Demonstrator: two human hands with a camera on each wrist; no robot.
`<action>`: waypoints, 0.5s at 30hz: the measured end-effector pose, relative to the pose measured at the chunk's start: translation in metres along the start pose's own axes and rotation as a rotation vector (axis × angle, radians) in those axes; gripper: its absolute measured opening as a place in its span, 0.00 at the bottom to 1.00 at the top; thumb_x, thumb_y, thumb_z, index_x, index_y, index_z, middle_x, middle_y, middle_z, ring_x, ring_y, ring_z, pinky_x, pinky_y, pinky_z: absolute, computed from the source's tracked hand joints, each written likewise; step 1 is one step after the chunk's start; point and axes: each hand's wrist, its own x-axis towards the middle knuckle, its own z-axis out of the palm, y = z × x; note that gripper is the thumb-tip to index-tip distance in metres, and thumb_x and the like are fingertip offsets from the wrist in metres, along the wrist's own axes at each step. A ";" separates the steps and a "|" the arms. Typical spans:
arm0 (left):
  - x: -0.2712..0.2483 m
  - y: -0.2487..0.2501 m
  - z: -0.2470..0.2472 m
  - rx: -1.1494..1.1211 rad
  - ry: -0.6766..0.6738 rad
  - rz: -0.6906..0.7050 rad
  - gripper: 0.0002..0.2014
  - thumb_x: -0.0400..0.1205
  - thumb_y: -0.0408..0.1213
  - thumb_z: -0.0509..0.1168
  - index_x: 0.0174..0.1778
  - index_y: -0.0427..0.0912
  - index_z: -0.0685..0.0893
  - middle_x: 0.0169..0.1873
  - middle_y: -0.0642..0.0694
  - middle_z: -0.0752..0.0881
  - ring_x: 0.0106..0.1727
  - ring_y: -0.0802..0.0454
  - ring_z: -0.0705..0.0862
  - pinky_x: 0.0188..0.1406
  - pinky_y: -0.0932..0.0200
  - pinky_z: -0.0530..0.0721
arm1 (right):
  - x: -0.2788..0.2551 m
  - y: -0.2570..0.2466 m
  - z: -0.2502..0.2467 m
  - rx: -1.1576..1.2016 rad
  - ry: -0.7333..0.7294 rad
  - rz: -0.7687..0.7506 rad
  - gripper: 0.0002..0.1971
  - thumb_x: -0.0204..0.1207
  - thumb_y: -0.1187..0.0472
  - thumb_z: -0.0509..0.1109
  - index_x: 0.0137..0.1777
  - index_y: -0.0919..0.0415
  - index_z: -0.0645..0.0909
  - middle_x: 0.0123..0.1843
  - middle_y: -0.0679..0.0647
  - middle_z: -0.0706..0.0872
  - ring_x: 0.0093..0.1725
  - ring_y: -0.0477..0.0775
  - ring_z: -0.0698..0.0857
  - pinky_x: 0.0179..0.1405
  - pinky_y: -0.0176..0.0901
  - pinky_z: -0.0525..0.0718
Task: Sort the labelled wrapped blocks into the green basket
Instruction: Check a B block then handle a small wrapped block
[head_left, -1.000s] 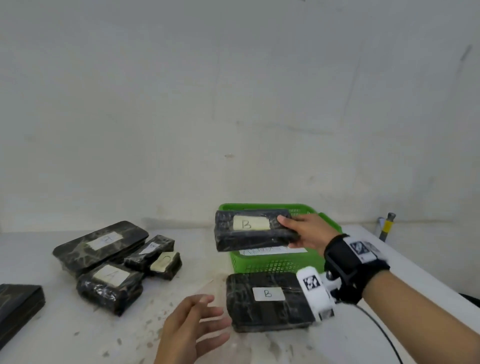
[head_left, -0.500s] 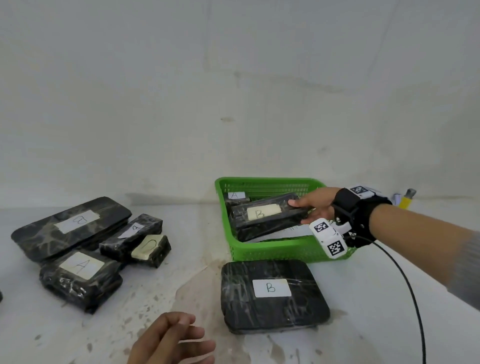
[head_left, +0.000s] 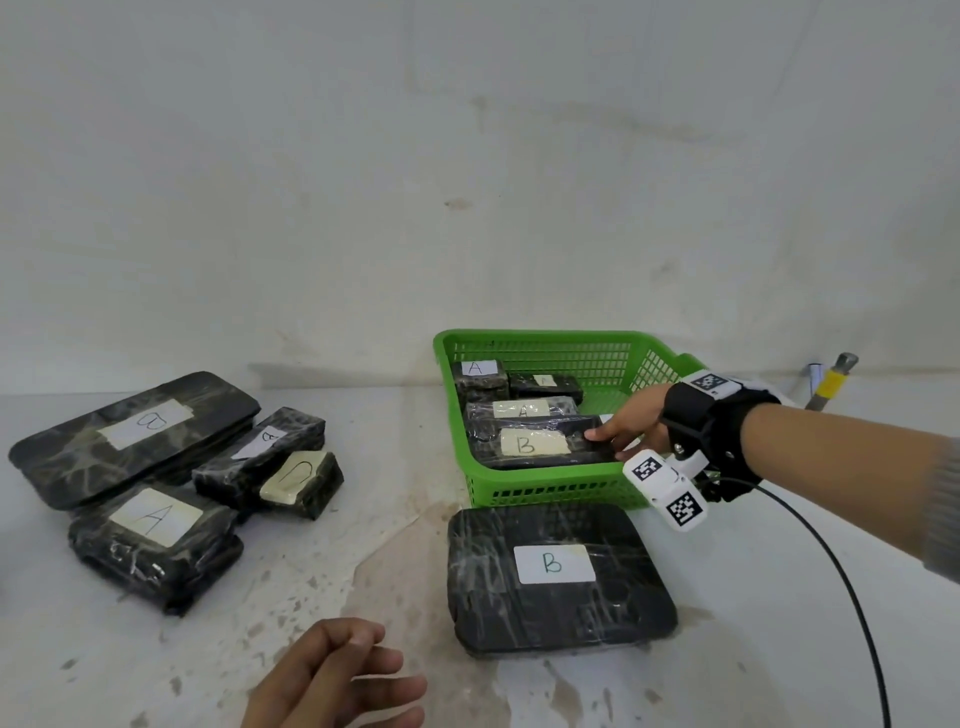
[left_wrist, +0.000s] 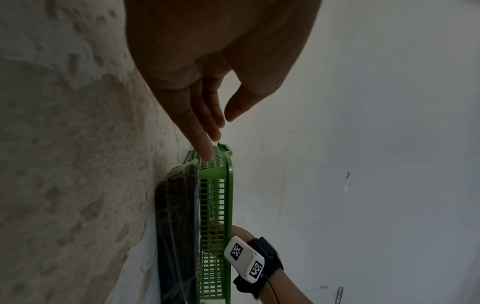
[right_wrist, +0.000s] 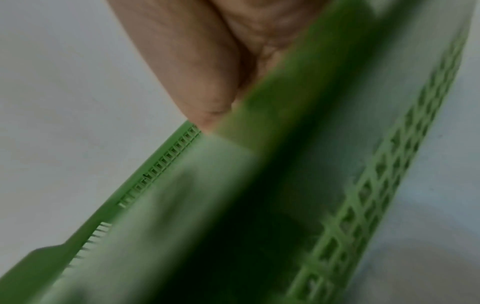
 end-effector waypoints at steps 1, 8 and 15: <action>0.000 0.000 -0.001 -0.006 -0.008 -0.014 0.10 0.84 0.24 0.61 0.39 0.22 0.82 0.23 0.33 0.85 0.25 0.34 0.89 0.26 0.50 0.85 | 0.002 0.001 0.001 0.056 -0.010 0.009 0.12 0.80 0.56 0.71 0.45 0.66 0.78 0.43 0.57 0.83 0.46 0.52 0.80 0.61 0.44 0.81; 0.000 0.000 -0.002 -0.023 -0.018 -0.040 0.10 0.84 0.24 0.61 0.40 0.23 0.83 0.23 0.33 0.85 0.25 0.35 0.89 0.20 0.52 0.85 | 0.000 0.009 0.000 0.409 -0.077 0.059 0.08 0.84 0.70 0.64 0.43 0.72 0.77 0.41 0.61 0.82 0.39 0.51 0.81 0.24 0.37 0.85; 0.000 -0.002 -0.001 -0.004 -0.026 -0.031 0.10 0.84 0.23 0.62 0.39 0.22 0.83 0.22 0.33 0.85 0.24 0.35 0.88 0.24 0.51 0.85 | 0.000 0.027 -0.003 0.568 -0.071 -0.052 0.09 0.82 0.77 0.62 0.43 0.73 0.81 0.45 0.64 0.83 0.44 0.54 0.82 0.31 0.36 0.87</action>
